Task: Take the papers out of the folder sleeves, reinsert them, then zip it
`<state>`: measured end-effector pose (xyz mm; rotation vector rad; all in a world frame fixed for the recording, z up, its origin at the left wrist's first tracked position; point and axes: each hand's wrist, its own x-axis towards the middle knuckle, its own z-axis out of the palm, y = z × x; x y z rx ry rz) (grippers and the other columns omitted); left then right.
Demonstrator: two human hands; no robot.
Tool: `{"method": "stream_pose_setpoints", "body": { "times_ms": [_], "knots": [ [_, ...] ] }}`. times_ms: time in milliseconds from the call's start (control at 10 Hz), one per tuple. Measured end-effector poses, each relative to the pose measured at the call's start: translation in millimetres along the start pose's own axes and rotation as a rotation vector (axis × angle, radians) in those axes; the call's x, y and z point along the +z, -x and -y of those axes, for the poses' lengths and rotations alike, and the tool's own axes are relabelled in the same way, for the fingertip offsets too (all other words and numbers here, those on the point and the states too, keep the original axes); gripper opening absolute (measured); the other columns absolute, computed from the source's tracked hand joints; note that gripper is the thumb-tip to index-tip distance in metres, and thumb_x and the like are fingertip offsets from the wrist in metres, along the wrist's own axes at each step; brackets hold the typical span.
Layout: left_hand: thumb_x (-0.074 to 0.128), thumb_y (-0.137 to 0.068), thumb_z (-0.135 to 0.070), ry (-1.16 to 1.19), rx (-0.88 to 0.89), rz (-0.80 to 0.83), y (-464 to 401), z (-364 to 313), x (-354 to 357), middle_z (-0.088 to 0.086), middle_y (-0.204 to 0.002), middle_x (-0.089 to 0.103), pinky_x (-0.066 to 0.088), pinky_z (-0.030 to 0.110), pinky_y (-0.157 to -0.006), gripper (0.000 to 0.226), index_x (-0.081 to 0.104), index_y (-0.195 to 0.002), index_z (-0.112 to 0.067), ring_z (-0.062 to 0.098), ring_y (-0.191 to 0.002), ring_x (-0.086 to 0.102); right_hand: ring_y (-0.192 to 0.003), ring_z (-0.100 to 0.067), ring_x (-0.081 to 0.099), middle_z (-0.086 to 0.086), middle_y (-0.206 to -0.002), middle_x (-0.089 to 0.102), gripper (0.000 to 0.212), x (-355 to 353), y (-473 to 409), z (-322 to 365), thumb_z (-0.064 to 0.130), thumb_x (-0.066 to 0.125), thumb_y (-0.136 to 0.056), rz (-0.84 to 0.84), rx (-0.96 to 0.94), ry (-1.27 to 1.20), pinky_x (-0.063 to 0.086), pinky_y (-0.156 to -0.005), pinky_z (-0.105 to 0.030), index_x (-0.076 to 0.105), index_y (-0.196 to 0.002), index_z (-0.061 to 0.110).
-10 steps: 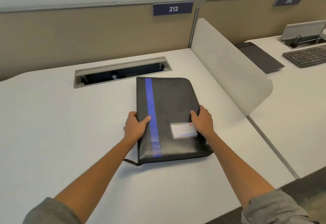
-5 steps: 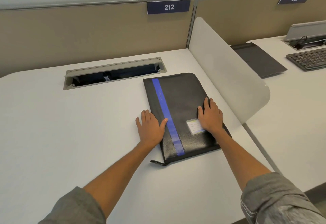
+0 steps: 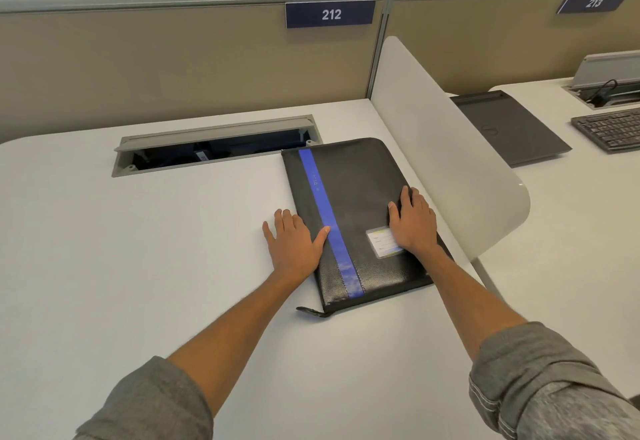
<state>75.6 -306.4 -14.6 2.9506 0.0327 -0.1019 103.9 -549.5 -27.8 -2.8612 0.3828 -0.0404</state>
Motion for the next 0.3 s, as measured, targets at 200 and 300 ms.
{"method": "stream_pose_setpoints", "body": {
  "times_ms": [200,300],
  "knots": [
    [0.022,-0.092,-0.071,0.084,-0.046,0.013,0,25,-9,0.006,-0.153,0.034,0.004,0.053,-0.118,0.079,0.051,-0.135,-0.011,0.024,-0.147,0.012,-0.144,-0.029,0.028,-0.013,-0.156,0.031,0.055,-9,12,22,0.043,0.031,-0.103,-0.174,-0.036,-0.11,0.025,-0.115,-0.047,0.039,-0.147,0.01],
    [0.03,-0.094,-0.066,0.105,-0.103,-0.049,-6,56,-28,0.007,-0.154,0.033,0.003,0.052,-0.118,0.07,0.053,-0.134,-0.013,0.024,-0.147,0.011,-0.146,-0.025,0.024,-0.007,-0.159,0.028,0.061,-21,18,55,0.052,0.03,-0.102,-0.133,-0.16,-0.232,0.023,-0.117,-0.045,0.036,-0.149,0.014]
  ]
}}
